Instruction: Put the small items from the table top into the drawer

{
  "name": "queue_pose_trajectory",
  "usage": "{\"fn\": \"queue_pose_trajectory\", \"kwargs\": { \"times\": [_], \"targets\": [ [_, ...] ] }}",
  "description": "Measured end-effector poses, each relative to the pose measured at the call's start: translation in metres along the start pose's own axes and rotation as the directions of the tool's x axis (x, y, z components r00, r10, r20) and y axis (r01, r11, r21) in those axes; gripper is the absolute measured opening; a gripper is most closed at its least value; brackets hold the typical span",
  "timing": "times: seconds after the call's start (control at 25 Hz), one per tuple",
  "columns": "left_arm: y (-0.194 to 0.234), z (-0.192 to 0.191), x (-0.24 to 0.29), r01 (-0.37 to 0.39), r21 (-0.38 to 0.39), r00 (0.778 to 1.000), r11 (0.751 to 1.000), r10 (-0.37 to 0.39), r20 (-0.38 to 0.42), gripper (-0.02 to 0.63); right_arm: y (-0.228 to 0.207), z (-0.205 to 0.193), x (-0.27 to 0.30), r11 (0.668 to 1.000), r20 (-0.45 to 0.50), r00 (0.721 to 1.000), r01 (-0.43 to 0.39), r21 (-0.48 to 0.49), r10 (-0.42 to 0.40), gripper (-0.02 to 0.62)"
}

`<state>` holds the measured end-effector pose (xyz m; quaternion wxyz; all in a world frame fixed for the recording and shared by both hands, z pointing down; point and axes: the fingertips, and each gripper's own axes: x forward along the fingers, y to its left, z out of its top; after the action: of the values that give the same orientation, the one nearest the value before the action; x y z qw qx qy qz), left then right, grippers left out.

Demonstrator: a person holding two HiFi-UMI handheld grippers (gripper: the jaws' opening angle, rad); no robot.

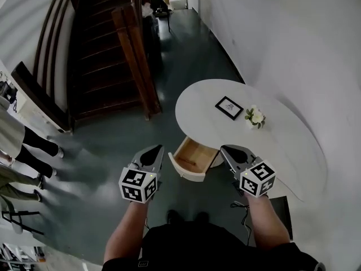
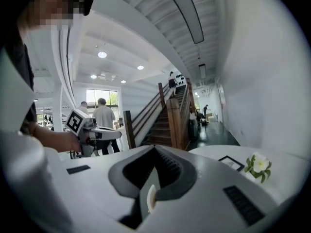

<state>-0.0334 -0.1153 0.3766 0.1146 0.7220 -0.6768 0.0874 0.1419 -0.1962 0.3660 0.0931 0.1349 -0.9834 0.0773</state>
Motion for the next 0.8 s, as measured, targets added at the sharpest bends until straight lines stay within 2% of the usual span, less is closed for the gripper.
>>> {"fn": "queue_pose_trajectory", "kwargs": {
  "times": [0.2, 0.32, 0.52, 0.8],
  "targets": [
    [0.019, 0.019, -0.010, 0.022, 0.009, 0.999, 1.000, -0.022, 0.048, 0.011, 0.014, 0.040, 0.008, 0.998, 0.082, 0.997, 0.020, -0.064, -0.015, 0.011],
    [0.034, 0.029, -0.018, 0.007, 0.027, 0.997, 1.000, -0.009, 0.077, 0.011, 0.030, 0.051, 0.013, 0.993, 0.102, 0.995, 0.023, -0.115, -0.011, 0.011],
    [0.059, 0.040, -0.033, -0.058, -0.042, 0.987, 0.997, 0.064, 0.150, 0.011, 0.046, 0.052, 0.022, 0.996, 0.111, 0.994, 0.000, -0.089, 0.010, 0.011],
    [0.068, 0.027, -0.038, -0.091, -0.070, 0.985, 0.993, 0.100, 0.141, 0.011, 0.047, 0.052, 0.022, 0.997, 0.133, 0.991, 0.029, -0.067, -0.020, 0.011]
  ]
}}
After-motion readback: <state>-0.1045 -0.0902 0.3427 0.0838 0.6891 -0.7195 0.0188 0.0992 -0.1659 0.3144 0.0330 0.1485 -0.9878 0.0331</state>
